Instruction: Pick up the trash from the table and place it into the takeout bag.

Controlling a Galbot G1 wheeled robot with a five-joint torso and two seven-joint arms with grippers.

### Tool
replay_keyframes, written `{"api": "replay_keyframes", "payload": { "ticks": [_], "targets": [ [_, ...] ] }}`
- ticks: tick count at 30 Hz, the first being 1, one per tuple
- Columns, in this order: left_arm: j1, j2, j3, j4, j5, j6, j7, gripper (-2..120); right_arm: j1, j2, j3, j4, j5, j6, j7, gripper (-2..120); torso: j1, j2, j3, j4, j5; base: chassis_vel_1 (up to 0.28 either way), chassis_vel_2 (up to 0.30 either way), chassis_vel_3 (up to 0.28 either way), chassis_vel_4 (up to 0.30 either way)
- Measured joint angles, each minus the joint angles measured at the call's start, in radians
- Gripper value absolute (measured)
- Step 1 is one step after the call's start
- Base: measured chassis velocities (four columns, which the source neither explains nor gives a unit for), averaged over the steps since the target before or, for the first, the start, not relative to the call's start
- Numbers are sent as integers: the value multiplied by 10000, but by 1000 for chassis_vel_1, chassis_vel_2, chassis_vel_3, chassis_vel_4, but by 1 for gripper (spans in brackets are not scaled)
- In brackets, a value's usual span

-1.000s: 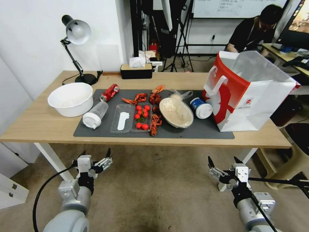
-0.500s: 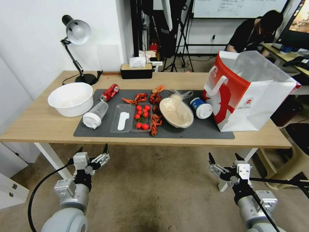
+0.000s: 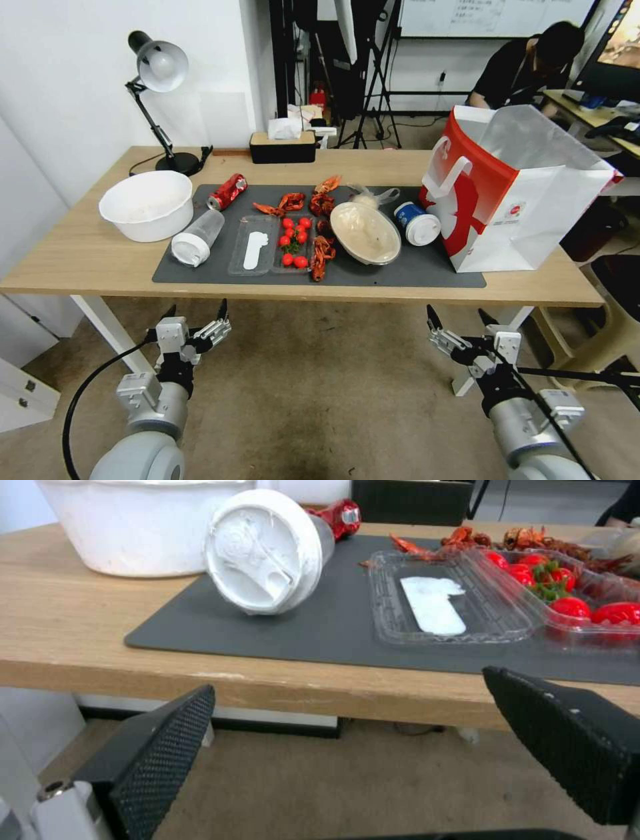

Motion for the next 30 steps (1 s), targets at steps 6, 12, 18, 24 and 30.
{"api": "replay_keyframes", "payload": {
  "ticks": [6, 12, 18, 24, 30],
  "targets": [
    [-94, 46, 23, 198, -72, -301, 138, 100, 510, -331, -15, 142, 3042, -594, 1060, 100, 0, 0, 1, 4, 1, 0, 0, 0, 0],
    [-474, 383, 190, 416, -315, -213, 154, 100, 1195, -680, -77, -203, 6127, -920, 2453, 100, 0, 0, 1, 2, 2, 0, 0, 0, 0],
    [-626, 560, 222, 478, -448, -99, 148, 100, 1868, -756, -444, -769, 6872, -919, 2884, 100, 0, -1, 1, 1, 1, 0, 0, 0, 0],
    [-567, 573, 143, 410, -485, -81, 133, 100, 2831, -773, -1117, -1356, 6928, -906, 3213, 100, 1, 0, 1, 3, 3, 0, 0, 0, 0],
    [-516, 560, 103, 359, -485, -81, 130, 100, 3267, -750, -1505, -1617, 6871, -906, 3391, 100, 1, -1, 2, 1, -1, 0, 0, 0, 0]
  ]
}}
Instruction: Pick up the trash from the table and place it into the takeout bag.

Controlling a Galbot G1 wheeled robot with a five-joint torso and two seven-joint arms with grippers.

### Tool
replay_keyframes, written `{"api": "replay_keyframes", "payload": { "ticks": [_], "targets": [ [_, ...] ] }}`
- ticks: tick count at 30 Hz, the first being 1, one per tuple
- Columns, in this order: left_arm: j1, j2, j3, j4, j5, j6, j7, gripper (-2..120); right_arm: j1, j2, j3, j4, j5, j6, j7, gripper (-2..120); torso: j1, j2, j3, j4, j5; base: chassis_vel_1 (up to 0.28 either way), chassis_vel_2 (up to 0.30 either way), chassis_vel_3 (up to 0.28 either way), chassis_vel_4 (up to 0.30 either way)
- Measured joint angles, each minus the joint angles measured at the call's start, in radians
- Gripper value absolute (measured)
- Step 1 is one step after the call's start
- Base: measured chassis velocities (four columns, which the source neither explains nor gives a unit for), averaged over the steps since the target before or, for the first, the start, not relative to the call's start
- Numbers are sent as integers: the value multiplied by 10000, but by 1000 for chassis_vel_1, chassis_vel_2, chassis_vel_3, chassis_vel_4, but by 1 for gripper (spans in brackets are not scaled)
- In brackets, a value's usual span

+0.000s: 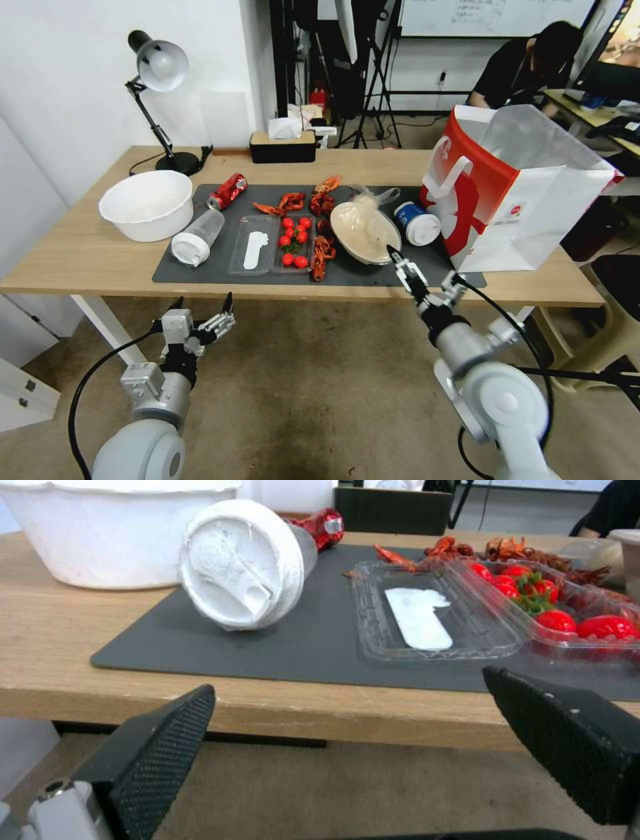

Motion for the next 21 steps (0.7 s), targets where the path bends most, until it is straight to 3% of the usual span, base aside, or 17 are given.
{"api": "replay_keyframes", "payload": {
  "ticks": [17, 20, 21],
  "targets": [
    [138, -91, -76, -81, 3, -53, -18, 100, 1129, 102, -699, -903, -54, -1, 814, 100, 0, 0, -1, 0, 2, 0, 0, 0, 0],
    [156, -129, -78, -62, 4, -80, -26, 100, 1399, 110, -776, -1109, 171, -15, 1104, 84, 0, 0, 0, -2, 1, 0, 0, 0, 0],
    [156, -129, -78, -62, 4, -80, -26, 100, 1399, 110, -776, -1109, 171, -15, 1104, 84, 0, 0, 0, -2, 1, 0, 0, 0, 0]
  ]
}}
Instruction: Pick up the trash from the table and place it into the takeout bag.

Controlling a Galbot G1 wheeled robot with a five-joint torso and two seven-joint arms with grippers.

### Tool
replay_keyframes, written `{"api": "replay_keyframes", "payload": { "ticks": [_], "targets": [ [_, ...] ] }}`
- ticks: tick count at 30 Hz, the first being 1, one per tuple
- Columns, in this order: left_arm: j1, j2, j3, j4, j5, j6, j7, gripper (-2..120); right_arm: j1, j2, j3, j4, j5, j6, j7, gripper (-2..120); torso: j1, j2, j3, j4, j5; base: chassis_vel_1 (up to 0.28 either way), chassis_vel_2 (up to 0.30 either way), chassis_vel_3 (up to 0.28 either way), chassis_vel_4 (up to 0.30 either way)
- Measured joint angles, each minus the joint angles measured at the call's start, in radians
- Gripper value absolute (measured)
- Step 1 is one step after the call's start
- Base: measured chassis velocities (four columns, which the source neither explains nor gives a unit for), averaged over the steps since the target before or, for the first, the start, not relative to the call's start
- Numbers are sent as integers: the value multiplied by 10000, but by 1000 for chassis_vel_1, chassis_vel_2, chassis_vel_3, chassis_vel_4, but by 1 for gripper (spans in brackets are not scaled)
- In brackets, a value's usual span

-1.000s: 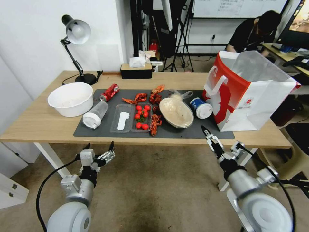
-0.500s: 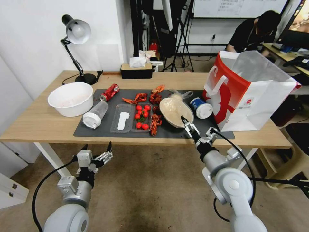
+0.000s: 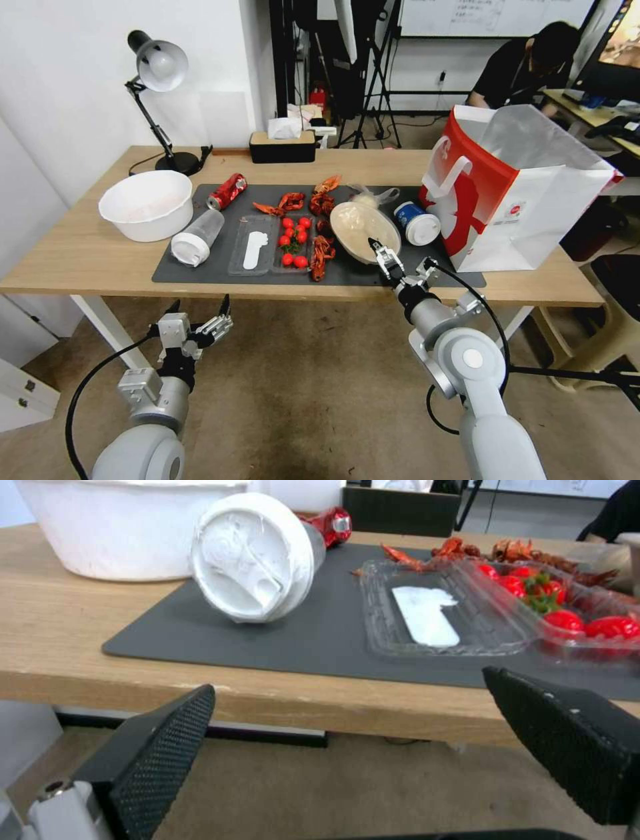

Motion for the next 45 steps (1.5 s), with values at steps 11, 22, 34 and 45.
{"api": "replay_keyframes", "payload": {
  "ticks": [11, 22, 34, 45],
  "targets": [
    [110, -69, -19, -71, -124, -68, 17, 100, 772, 283, -189, -543, 1048, -26, 1173, 35, 0, 1, -1, 1, -1, 0, 0, 0, 0],
    [177, -42, -9, -45, -143, -279, 11, 100, 669, 190, 142, -389, 672, 36, 1195, 0, 0, 1, -1, 1, 0, 0, 0, 0, 0],
    [209, 1, -86, -98, -202, -378, 36, 100, 345, -2350, 850, 880, -6379, 1617, -3093, 0, -1, 1, -1, -1, 4, 0, 0, 0, 0],
    [282, -97, -112, -153, -150, -401, 39, 100, 1292, -4317, 1561, 1455, -6893, 2375, -2267, 0, 0, 0, -1, 1, 3, 0, 0, 0, 0]
  ]
}}
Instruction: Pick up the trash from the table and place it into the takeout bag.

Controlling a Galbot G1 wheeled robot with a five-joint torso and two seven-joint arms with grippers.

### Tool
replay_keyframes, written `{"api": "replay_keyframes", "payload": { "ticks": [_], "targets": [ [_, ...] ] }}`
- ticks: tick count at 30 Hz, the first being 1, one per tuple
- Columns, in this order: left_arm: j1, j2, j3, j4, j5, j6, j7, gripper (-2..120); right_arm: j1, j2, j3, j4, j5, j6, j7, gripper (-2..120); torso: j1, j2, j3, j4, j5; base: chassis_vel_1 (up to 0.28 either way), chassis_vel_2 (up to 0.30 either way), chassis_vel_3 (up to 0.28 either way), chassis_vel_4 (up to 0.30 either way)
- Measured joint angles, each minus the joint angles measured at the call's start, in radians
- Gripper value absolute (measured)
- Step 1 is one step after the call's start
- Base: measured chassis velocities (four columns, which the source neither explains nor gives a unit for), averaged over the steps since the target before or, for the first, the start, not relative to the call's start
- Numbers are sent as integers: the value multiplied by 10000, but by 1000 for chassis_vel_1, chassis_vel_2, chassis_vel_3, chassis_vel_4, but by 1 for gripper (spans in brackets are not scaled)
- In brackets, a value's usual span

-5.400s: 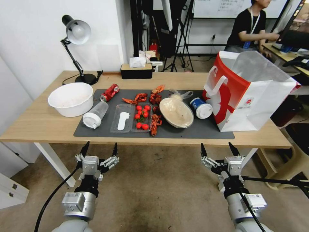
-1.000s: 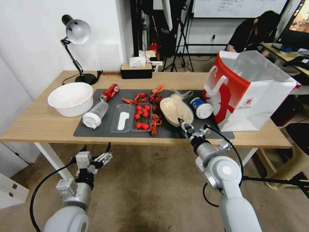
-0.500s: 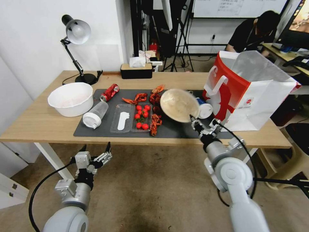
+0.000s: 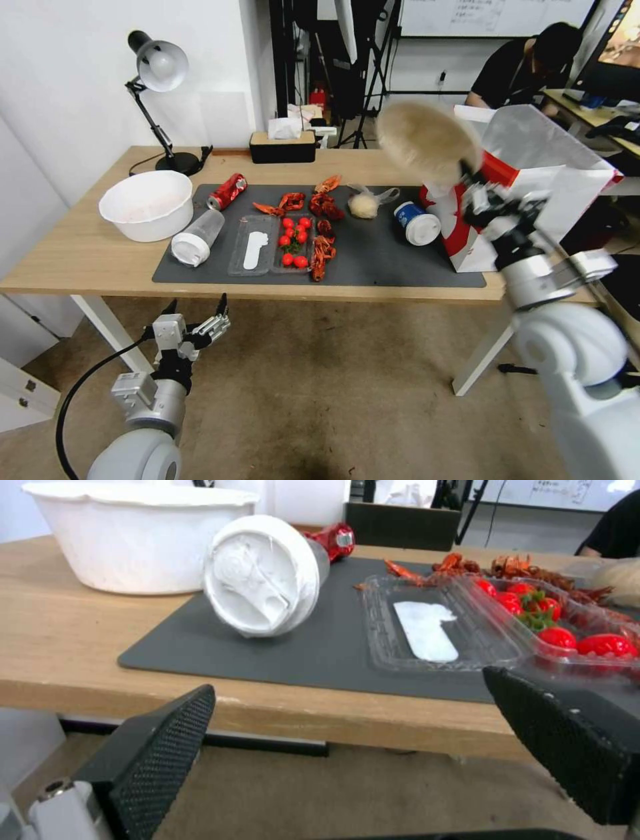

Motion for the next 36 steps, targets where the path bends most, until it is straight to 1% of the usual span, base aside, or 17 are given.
{"api": "replay_keyframes", "payload": {
  "ticks": [3, 9, 11, 13, 15, 17, 19, 21, 23, 24, 25, 26, 28, 29, 32, 33, 36],
  "targets": [
    [36, -22, -5, -7, 18, -17, 0, 100, 302, -427, 143, -4, -13, -74, 563, 0, 0, 0, 0, 2, -4, 0, 0, 0, 0],
    [57, -30, -5, -17, 22, -24, 0, 100, 424, -602, 204, -49, -23, -123, 846, 0, 0, 0, 0, 0, -4, 0, 0, 0, 0],
    [87, -58, 2, -42, 24, -32, 0, 100, 608, -821, 282, -158, -26, -170, 1315, 0, 0, 0, 0, 0, -1, 0, 0, 0, 0],
    [92, -63, 4, -46, 24, -32, 0, 100, 657, -870, 300, -195, -26, -179, 1428, 0, 0, 0, 0, 0, 0, 0, 0, 0, 0],
    [106, -83, 12, -55, 25, -33, 0, 100, 836, -1038, 368, -347, -13, -230, 1801, 10, 0, 0, 0, 0, -2, 0, 0, 0, 0],
    [110, -91, 17, -56, 25, -33, 0, 100, 910, -1092, 400, -422, 1, -263, 1940, 13, 0, 0, 0, 0, -4, 0, 0, 0, 0],
    [113, -112, 29, -57, 25, -33, 0, 100, 1140, -1231, 469, -726, 85, -391, 2274, 24, 0, 0, 0, 0, 0, 0, 0, 0, 0],
    [114, -117, 34, -57, 26, -33, 0, 100, 1205, -1263, 490, -819, 133, -452, 2349, 26, 0, 0, 0, 0, 0, 0, 0, 0, 0],
    [116, -127, 40, -58, 29, -33, 0, 100, 1289, -1299, 520, -948, 218, -554, 2440, 40, 0, -1, 0, 0, -2, 0, 0, 0, 0],
    [123, -155, 38, -78, 39, -33, -11, 100, 1359, -1329, 527, -1100, 236, -899, 2595, 45, 0, 0, -1, 0, -6, 0, 0, 0, 0],
    [123, -155, 38, -78, 39, -33, -11, 100, 1359, -1329, 527, -1100, 236, -899, 2595, 45, 0, 0, -1, 0, -6, 0, 0, 0, 0],
    [150, -195, 21, -106, 51, -33, -45, 100, 1403, -1363, 519, -1264, 230, -1216, 2703, 50, 0, -1, 0, -1, 3, 0, 0, 0, 0],
    [165, -218, 8, -144, 64, -35, -58, 100, 1445, -1385, 499, -1334, 229, -1332, 2726, 57, 0, -1, 0, -1, -1, 0, 0, 0, 0],
    [165, -218, 8, -144, 64, -35, -58, 100, 1445, -1385, 499, -1334, 229, -1332, 2726, 57, 0, -1, 0, -1, -1, 0, 0, 0, 0],
    [220, -263, -11, -199, 261, -70, -10, 100, 1599, -1417, 457, -1533, 241, -1410, 2756, 73, 0, -1, 0, 1, -4, 0, 0, 0, 0],
    [220, -263, -11, -199, 261, -70, -10, 100, 1599, -1417, 457, -1533, 241, -1410, 2756, 73, 0, -1, 0, 1, -4, 0, 0, 0, 0],
    [244, -305, -10, -235, 309, -116, 6, 100, 1516, -1427, 430, -1556, 322, -1429, 2721, 88, 0, -1, 0, 0, -3, 0, 0, 0, 0]
  ]
}}
